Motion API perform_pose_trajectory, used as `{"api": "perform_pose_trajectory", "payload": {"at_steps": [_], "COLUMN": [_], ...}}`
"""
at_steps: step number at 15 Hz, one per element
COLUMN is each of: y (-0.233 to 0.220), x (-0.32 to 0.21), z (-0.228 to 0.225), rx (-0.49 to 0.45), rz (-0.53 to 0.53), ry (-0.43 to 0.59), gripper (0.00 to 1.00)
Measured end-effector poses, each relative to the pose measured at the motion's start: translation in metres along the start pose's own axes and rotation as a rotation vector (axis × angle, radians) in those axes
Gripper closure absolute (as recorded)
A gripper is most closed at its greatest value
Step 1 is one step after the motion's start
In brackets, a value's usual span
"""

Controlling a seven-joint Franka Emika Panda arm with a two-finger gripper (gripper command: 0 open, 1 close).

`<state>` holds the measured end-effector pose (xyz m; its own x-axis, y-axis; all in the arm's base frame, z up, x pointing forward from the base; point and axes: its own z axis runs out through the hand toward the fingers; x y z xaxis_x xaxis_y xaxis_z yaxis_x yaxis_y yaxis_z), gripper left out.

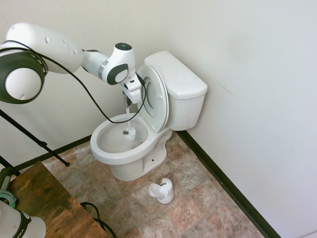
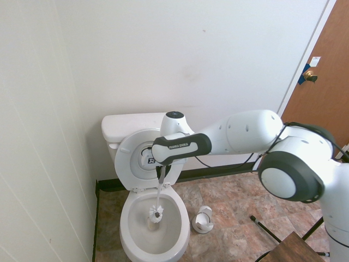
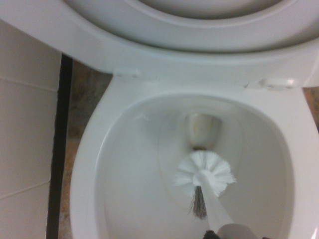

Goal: Clean the toilet

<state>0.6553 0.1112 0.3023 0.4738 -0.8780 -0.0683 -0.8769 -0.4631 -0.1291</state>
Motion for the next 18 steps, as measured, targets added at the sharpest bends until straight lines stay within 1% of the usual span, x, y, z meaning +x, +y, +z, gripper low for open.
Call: {"api": "perform_pose_trajectory", "payload": {"at_steps": [3, 5, 8, 10, 11, 13, 18], "y": [0.038, 0.073, 0.130, 0.153, 0.161, 0.171, 0.185], "x": [0.002, 0.012, 0.044, 0.070, 0.083, 0.105, 0.167], "z": [-0.057, -0.090, -0.135, -0.155, -0.157, -0.144, -0.087], "rx": [0.039, 0.065, 0.117, 0.143, 0.143, 0.129, 0.069], "rz": [0.027, 0.063, 0.136, 0.190, 0.217, 0.258, 0.355], "ry": [0.016, 0.029, 0.061, 0.081, 0.086, 0.093, 0.117], "gripper": [1.00, 1.00, 1.00, 1.00, 1.00, 1.00, 1.00]}}
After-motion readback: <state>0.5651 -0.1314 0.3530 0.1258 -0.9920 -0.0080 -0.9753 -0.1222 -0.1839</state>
